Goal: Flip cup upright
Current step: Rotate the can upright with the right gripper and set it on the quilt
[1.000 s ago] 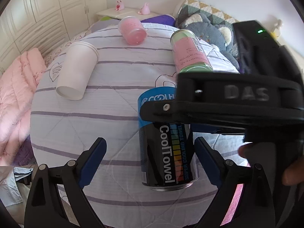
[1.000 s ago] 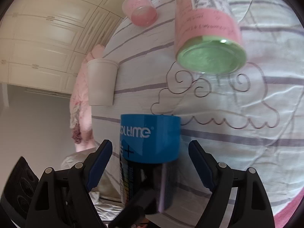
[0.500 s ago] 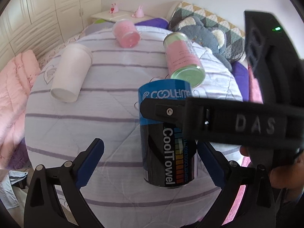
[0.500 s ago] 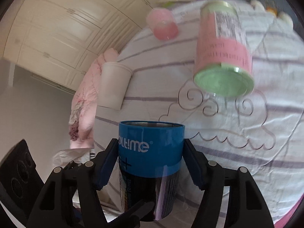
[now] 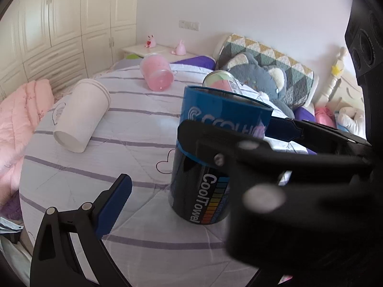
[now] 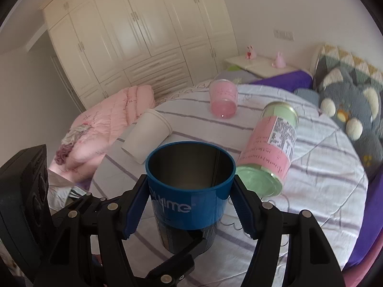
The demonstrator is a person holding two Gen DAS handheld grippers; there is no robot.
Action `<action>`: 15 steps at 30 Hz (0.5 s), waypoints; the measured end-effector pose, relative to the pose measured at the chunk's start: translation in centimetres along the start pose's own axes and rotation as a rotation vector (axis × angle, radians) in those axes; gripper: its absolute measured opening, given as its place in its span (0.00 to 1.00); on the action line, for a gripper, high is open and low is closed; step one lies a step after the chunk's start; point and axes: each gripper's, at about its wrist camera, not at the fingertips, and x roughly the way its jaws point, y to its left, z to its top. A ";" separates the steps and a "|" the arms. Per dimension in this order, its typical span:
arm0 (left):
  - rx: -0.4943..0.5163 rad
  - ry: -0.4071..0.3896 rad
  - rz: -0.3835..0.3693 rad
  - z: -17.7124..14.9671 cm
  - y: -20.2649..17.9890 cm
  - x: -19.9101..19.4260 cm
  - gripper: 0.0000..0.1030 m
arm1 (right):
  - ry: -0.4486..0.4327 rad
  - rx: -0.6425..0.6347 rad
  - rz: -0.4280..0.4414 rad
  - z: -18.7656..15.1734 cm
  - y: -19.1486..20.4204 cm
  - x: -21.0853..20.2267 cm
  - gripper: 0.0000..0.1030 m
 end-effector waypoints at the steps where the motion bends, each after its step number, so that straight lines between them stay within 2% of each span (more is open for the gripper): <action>1: 0.007 -0.006 0.004 -0.1 0.0 -0.1 0.95 | -0.013 -0.033 -0.020 -0.1 0.3 0.1 0.66; 9: -0.064 0.039 -0.008 -1.4 1.0 0.2 1.00 | -0.067 -0.210 -0.065 -1.6 2.1 -0.7 0.66; 15: -0.032 0.017 0.034 -2.3 0.4 -0.4 1.00 | -0.099 -0.237 -0.073 -2.7 2.4 -1.3 0.66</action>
